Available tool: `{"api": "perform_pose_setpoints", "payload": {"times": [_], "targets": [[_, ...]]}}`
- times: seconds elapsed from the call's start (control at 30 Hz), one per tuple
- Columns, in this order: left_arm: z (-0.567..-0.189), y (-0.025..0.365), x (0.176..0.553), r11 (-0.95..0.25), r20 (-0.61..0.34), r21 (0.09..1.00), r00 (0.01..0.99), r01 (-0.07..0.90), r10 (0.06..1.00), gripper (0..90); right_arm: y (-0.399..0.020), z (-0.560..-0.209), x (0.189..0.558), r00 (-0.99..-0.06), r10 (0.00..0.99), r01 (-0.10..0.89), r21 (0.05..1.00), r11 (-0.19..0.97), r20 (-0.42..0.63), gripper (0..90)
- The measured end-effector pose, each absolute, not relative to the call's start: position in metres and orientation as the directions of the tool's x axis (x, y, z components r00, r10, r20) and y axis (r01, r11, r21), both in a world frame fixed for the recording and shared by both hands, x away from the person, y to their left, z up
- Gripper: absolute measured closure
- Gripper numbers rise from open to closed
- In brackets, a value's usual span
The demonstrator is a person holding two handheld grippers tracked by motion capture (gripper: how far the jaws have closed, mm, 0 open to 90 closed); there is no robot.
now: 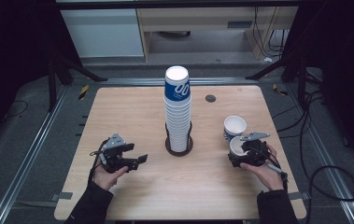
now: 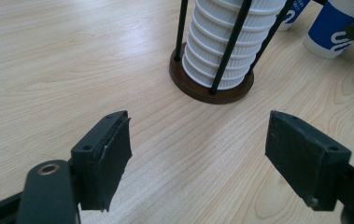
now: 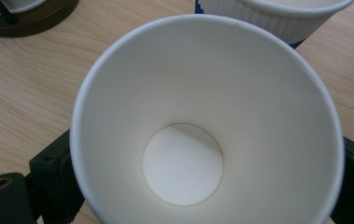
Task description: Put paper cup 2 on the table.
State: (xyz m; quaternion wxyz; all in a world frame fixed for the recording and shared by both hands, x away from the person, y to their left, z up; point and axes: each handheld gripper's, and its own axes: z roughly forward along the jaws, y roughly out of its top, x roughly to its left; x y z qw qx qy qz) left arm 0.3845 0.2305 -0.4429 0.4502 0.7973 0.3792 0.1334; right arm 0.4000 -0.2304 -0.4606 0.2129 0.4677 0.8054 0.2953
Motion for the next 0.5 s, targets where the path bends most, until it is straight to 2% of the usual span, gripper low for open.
{"api": "perform_pose_setpoints", "payload": {"times": [0.27, 0.5], "targets": [[-0.443, 0.238, 0.385, -0.295, -0.126, 0.821, 0.659, 0.490, 0.742, 21.3, -0.239, -0.457, 0.386, -0.432, 0.900, 0.616, 0.708, 0.345, -0.063, 4.7], [-0.451, 0.252, 0.391, -0.297, -0.106, 0.804, 0.615, 0.516, 0.781, 19.1, -0.243, -0.462, 0.375, -0.434, 0.900, 0.624, 0.706, 0.334, -0.042, 3.4]]}}
